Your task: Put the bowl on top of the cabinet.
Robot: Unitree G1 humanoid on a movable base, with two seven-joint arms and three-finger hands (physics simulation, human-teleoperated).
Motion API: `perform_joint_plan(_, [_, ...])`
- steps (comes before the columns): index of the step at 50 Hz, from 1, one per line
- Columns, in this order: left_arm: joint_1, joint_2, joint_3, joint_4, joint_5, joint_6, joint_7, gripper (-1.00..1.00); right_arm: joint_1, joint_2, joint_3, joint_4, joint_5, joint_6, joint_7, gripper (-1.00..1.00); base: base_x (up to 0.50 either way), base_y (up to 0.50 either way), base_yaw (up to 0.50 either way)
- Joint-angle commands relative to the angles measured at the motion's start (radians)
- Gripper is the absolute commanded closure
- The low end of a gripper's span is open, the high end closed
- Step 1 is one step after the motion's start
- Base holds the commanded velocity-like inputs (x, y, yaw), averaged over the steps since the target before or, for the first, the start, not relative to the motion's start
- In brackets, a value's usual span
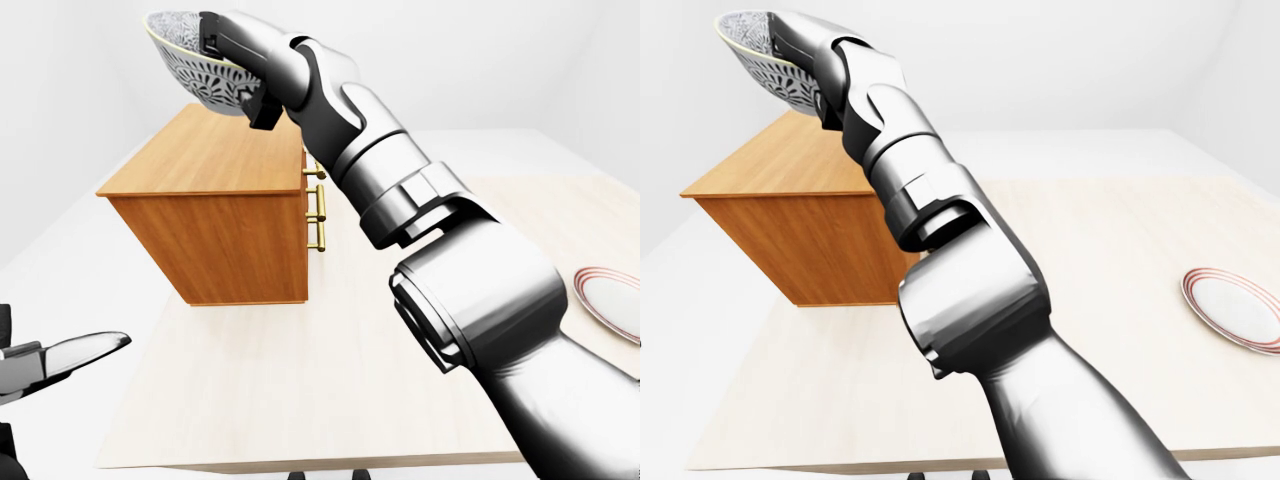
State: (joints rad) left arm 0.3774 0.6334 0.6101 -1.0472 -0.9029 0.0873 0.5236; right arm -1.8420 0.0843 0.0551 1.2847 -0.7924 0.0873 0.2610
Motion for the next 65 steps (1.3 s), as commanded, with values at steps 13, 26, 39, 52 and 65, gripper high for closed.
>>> perform_joint_plan(13, [0.002, -0.002, 0.011, 0.0, -0.01, 0.0, 0.0, -1.0, 0.083, 0.047, 0.056, -0.006, -0.203, 0.0, 0.051, 1.0, 0.0, 0.0, 0.0])
perform_joint_plan(26, [0.007, 0.01, 0.011, 0.0, -0.016, 0.0, 0.0, -1.0, 0.128, 0.055, 0.045, -0.003, -0.288, 0.0, 0.069, 1.0, 0.0, 0.0, 0.0])
perform_joint_plan(39, [0.015, 0.022, 0.011, 0.0, -0.02, 0.0, 0.0, -1.0, 0.154, 0.056, 0.039, -0.004, -0.296, 0.0, 0.091, 1.0, 0.0, 0.0, 0.0])
perform_joint_plan(52, [0.015, 0.018, 0.008, 0.0, -0.015, 0.0, 0.0, -1.0, 0.169, 0.057, 0.04, -0.003, -0.3, 0.0, 0.096, 1.0, 0.0, 0.0, 0.0])
perform_joint_plan(65, [0.019, 0.017, 0.001, 0.0, -0.008, 0.0, 0.0, -1.0, 0.131, 0.061, 0.036, -0.009, -0.299, 0.0, 0.061, -1.0, 0.0, 0.0, 0.0])
